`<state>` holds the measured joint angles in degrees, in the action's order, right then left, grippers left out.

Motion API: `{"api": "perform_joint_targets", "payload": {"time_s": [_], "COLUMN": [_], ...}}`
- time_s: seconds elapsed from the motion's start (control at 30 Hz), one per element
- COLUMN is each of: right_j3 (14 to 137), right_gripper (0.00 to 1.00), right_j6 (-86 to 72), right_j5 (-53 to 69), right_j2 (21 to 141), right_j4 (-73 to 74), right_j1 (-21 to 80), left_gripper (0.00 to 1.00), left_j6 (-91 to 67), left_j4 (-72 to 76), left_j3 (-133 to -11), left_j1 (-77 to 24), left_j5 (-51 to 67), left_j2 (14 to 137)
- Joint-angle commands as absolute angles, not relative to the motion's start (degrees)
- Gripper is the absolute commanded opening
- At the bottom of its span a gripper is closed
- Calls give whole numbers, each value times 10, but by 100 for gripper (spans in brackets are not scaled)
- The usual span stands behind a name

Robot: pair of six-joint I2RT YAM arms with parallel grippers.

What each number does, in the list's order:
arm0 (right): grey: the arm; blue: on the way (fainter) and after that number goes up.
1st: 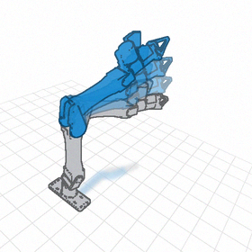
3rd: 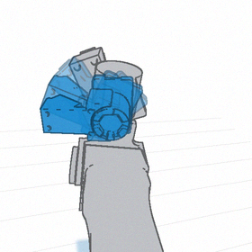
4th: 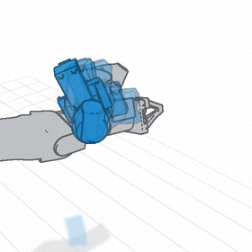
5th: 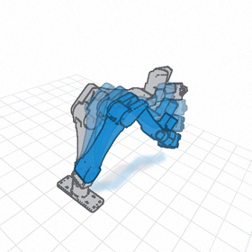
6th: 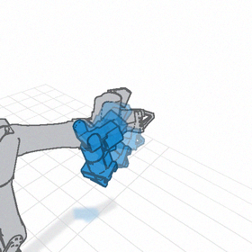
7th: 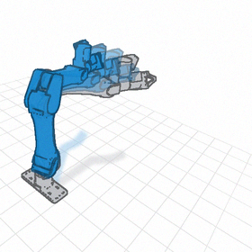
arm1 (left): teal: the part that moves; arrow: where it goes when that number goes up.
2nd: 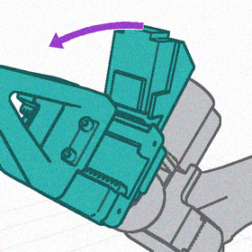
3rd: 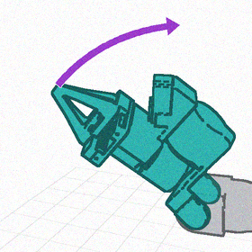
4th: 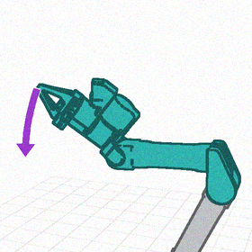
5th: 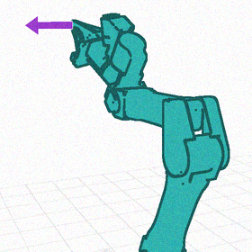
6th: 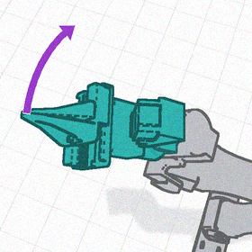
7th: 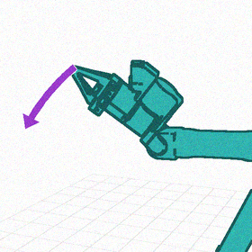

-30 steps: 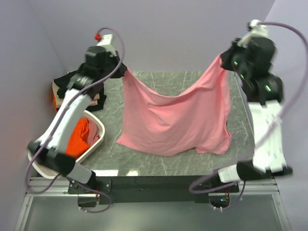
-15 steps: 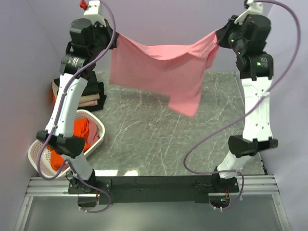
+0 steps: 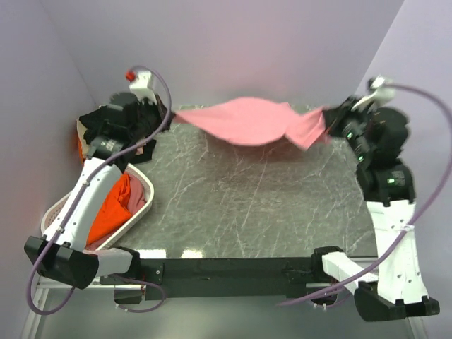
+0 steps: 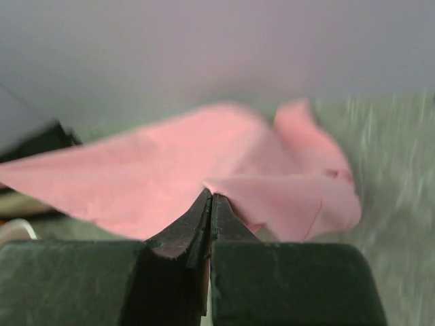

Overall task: Fold and stack the t-shirts
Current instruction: Flatten the tshirt out

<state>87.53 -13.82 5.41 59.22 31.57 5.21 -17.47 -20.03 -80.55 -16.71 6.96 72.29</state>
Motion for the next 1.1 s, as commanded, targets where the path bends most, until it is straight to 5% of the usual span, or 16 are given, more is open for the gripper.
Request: {"api": "perform_joint_targets", "payload": {"time_s": [0.0,0.2,0.23,0.27,0.37,0.4,1.07], "right_j3": [733,637,635,632,628,628,562], "right_gripper": [0,1,10,32,62,64,64], "right_j6": [-178,-196,-203,-206,-211,-211,-237], "right_j5": [47,11,6,3,2,1,39], "right_j2": [576,527,521,503,469,467,776], "right_j4": [381,476,486,496,491,488,265], "right_j1": [51,88,93,105,113,113,66], "left_gripper": [4,69,77,85,90,90,89], "left_j6": [-220,-283,-287,-292,-298,-296,-314], "left_j4": [-238,-328,-335,-344,-342,-338,-71], "left_j3": [-712,-620,-614,-611,-617,-624,-708], "left_j1": [-176,-227,-244,-251,-258,-257,-325], "left_j5": [87,67,61,50,47,43,101], "left_j2": [689,624,613,602,583,591,971]}}
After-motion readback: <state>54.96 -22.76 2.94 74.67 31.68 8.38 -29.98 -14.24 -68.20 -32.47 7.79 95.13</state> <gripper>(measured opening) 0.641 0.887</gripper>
